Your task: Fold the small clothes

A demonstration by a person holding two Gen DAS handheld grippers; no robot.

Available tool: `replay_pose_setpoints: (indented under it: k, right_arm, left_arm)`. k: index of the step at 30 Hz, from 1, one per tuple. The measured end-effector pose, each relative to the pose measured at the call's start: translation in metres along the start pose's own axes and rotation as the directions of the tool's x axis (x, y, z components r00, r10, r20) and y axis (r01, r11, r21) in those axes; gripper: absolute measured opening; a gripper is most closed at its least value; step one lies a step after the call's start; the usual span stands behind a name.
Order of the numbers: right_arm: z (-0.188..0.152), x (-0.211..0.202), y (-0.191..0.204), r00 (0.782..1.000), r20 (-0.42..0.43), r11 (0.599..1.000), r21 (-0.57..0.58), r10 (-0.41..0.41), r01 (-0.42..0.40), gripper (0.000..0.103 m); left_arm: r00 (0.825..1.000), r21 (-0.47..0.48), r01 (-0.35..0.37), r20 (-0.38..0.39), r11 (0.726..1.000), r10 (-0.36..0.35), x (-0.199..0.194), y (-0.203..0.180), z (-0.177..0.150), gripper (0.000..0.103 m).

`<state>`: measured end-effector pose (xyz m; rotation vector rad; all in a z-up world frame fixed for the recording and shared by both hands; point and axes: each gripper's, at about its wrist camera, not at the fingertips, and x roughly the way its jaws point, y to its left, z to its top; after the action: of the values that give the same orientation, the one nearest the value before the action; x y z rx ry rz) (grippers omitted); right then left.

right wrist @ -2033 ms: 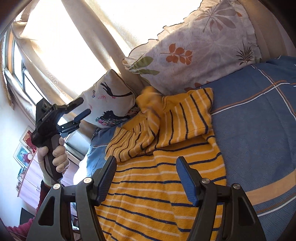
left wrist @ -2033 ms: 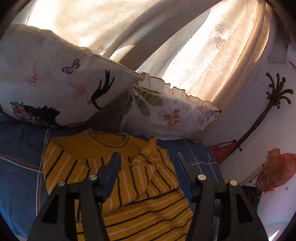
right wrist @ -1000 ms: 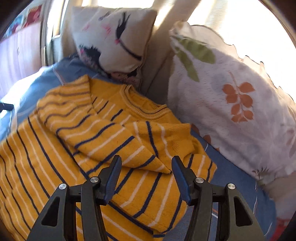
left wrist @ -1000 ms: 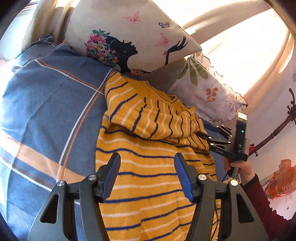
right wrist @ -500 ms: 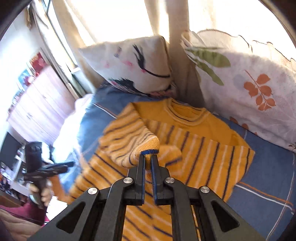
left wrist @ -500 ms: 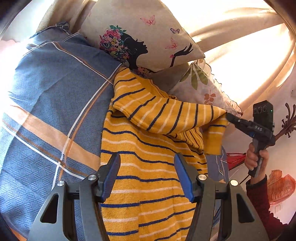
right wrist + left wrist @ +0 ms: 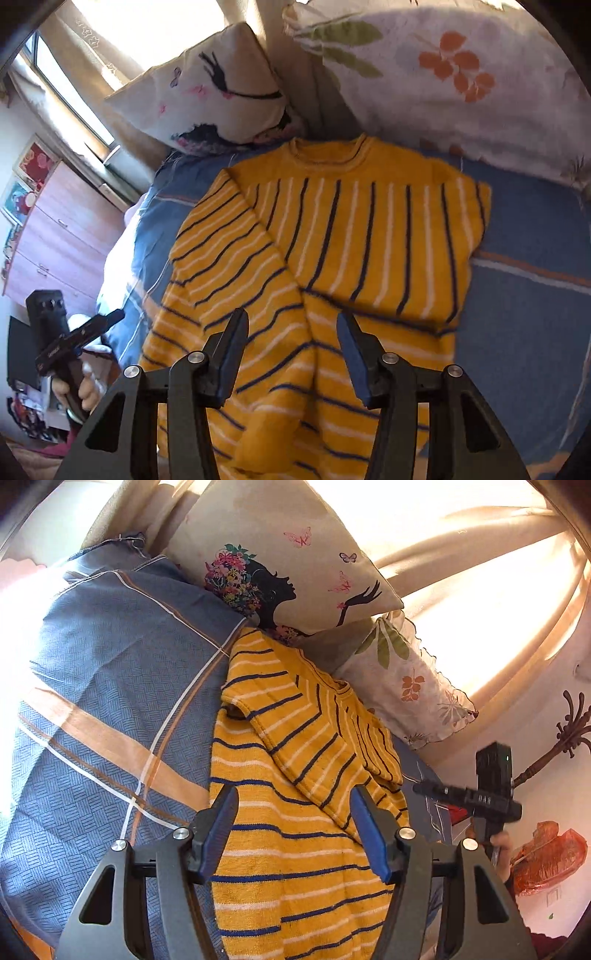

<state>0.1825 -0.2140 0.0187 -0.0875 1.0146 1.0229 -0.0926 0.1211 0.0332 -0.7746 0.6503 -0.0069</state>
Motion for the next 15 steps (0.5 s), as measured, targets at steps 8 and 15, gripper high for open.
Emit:
replay_pose_setpoints:
  k: [8, 15]
  right_arm:
    - [-0.072, 0.030, 0.012, 0.977, -0.012, 0.974, -0.085, -0.212, 0.211, 0.049]
    - [-0.044, -0.009, 0.033, 0.966, 0.110, 0.952, -0.171, -0.236, 0.252, 0.009]
  left_arm:
    - [0.999, 0.005, 0.013, -0.038, 1.000, -0.013, 0.013, -0.007, -0.006, 0.064]
    - [1.000, 0.029, -0.004, -0.027, 1.000, 0.004, 0.014, -0.013, -0.007, 0.064]
